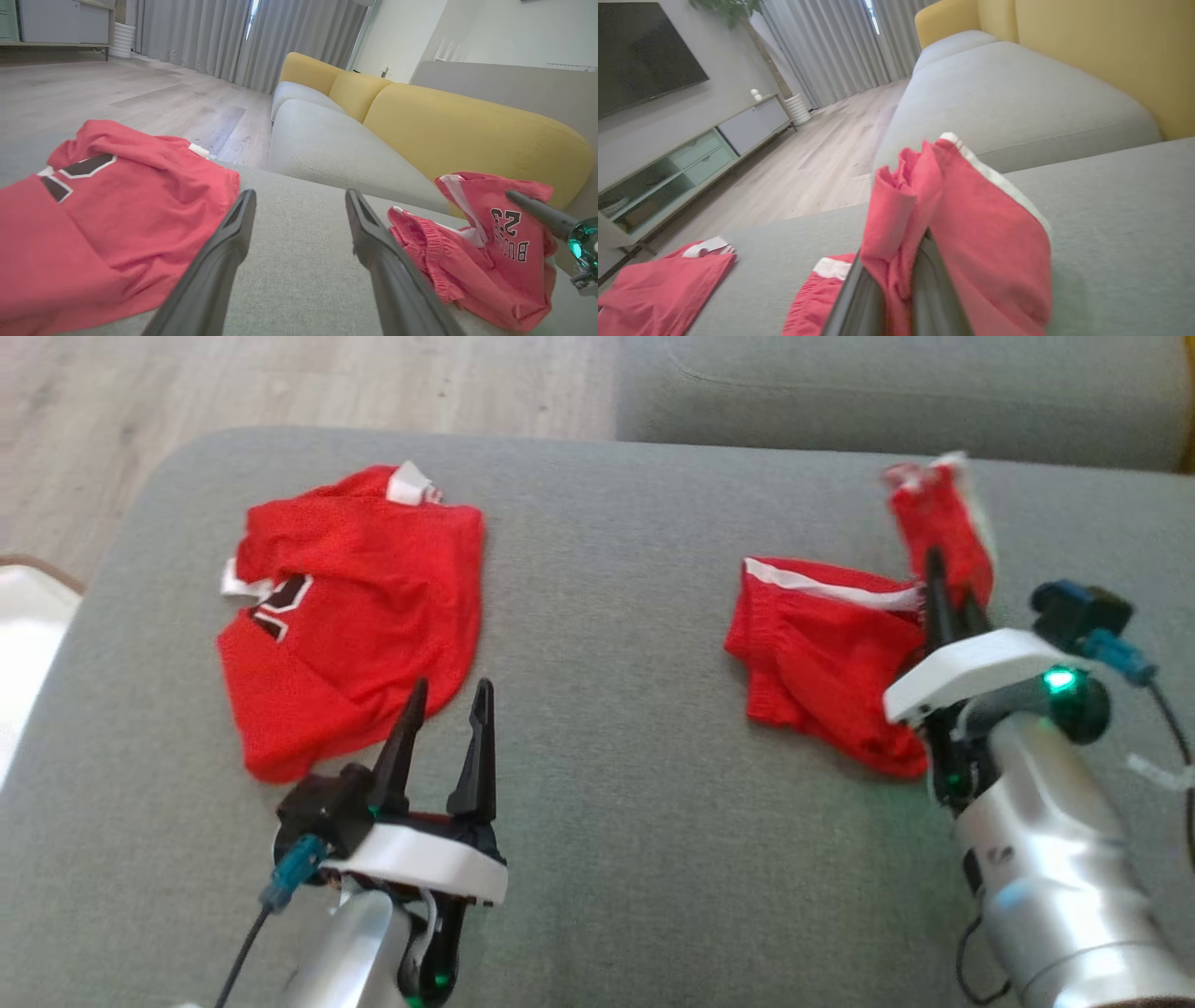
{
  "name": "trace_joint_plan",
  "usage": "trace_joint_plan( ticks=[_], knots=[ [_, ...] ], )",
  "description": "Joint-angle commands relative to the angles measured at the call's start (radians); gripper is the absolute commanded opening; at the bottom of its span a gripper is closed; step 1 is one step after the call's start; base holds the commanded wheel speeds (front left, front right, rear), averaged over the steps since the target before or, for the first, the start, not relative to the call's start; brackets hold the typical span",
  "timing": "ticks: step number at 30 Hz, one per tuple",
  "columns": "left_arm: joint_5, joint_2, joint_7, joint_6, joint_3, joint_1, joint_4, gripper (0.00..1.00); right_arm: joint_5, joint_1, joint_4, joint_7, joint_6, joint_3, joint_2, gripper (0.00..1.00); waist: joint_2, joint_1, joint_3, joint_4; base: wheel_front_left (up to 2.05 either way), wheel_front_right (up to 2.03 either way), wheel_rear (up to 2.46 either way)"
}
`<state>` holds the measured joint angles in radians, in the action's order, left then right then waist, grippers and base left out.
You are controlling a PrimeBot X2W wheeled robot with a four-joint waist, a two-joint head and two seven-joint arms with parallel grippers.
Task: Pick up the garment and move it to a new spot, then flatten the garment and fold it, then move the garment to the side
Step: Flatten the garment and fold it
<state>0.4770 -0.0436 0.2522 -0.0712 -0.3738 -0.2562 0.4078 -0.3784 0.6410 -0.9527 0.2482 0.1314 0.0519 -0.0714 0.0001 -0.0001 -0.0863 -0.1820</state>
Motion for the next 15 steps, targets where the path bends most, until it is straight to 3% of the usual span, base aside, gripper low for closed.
trace_joint_plan(
  ticks=[1, 9, 15],
  knots=[
    [0.003, -0.007, 0.01, 0.0, 0.027, -0.017, -0.025, 1.0, -0.021, 0.012, 0.044, 0.013, -0.001, 0.046, 0.018, 0.0, -0.0001, 0.0001, 0.012, -0.019, 0.0, 0.0, 0.0],
    [0.005, -0.007, 0.01, 0.004, 0.03, 0.003, -0.012, 1.0, -0.146, -0.035, 0.079, 0.013, -0.001, 0.206, -0.019, 0.0, -0.0001, 0.0001, 0.031, -0.094, 0.0, 0.0, 0.0],
    [0.004, -0.007, 0.01, 0.002, 0.036, 0.014, -0.011, 1.0, -0.169, -0.044, 0.043, 0.013, -0.001, 0.305, -0.047, 0.0, -0.0001, 0.0001, 0.032, -0.129, 0.0, 0.0, 0.0]
  ],
)
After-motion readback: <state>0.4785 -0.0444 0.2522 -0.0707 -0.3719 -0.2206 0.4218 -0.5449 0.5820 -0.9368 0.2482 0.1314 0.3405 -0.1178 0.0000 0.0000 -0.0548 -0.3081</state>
